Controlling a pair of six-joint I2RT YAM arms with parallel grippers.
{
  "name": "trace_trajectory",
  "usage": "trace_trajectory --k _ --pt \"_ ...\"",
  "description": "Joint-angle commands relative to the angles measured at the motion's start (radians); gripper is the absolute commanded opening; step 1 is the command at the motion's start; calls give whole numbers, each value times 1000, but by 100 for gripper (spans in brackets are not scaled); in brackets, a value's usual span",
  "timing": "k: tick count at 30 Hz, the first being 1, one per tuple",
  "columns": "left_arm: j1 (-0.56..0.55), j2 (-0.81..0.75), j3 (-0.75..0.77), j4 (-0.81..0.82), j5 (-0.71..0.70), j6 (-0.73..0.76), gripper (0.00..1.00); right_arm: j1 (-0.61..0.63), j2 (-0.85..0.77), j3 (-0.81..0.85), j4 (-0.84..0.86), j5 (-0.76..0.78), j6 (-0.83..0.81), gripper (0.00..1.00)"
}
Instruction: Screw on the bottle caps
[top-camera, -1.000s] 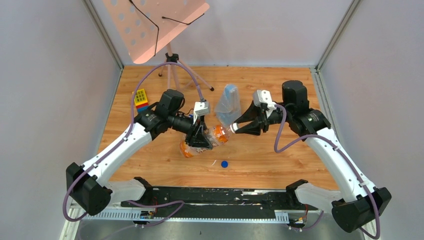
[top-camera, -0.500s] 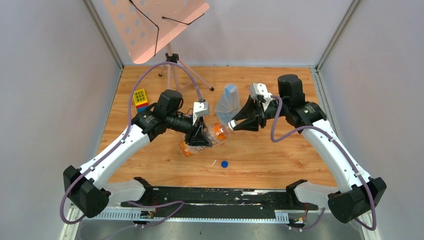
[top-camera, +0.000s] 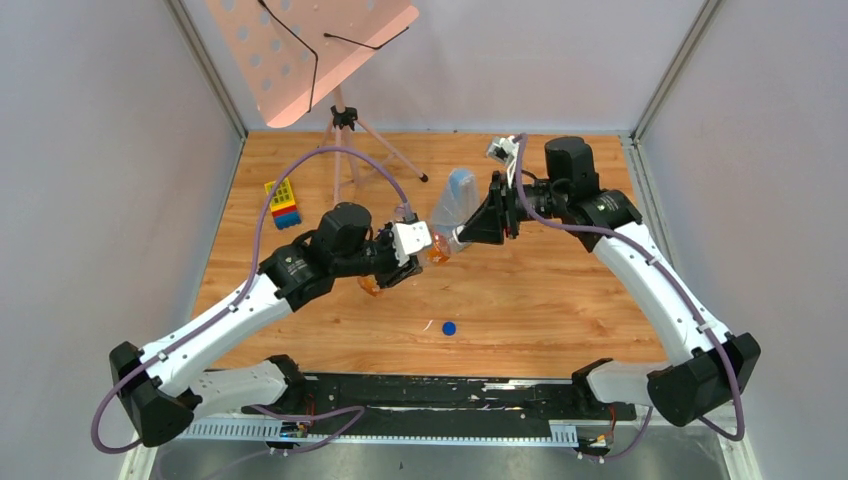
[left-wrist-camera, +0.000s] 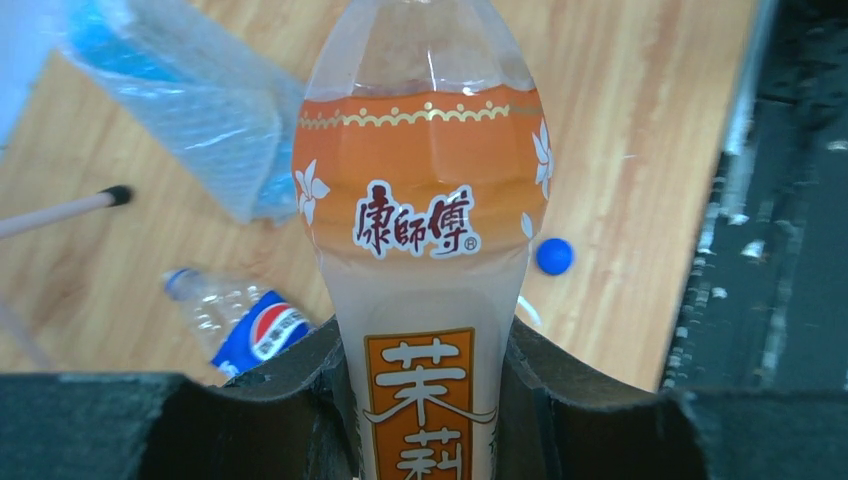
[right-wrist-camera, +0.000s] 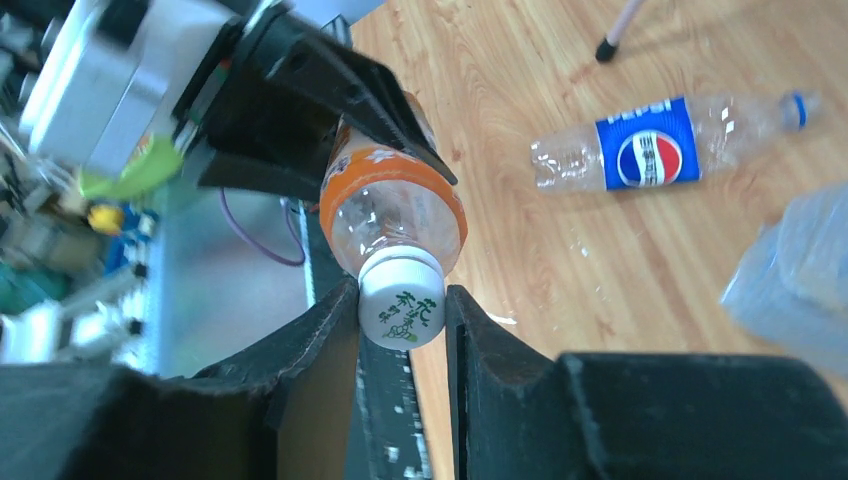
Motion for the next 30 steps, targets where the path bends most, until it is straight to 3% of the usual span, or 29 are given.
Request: trace_trajectory --k 1,7,11,17,22,24,30 --pt "-98 -25 6 414 -205 107 0 53 63 17 9 175 368 0" --pt "-278 -8 -100 662 -561 351 0 49 117 4 2 298 748 0" --pt "-422 64 -210 939 -826 650 0 49 161 -3 9 283 902 0" --pt "-471 132 -257 1101 -929 737 0 50 139 -4 57 302 956 5" --pt "-460 103 -233 914 -922 620 0 48 63 2 131 341 841 21" --pt "-415 81 -222 792 -877 490 0 48 22 -3 180 339 734 31" --pt "-268 3 -192 473 -530 280 0 46 -101 -37 243 301 455 58"
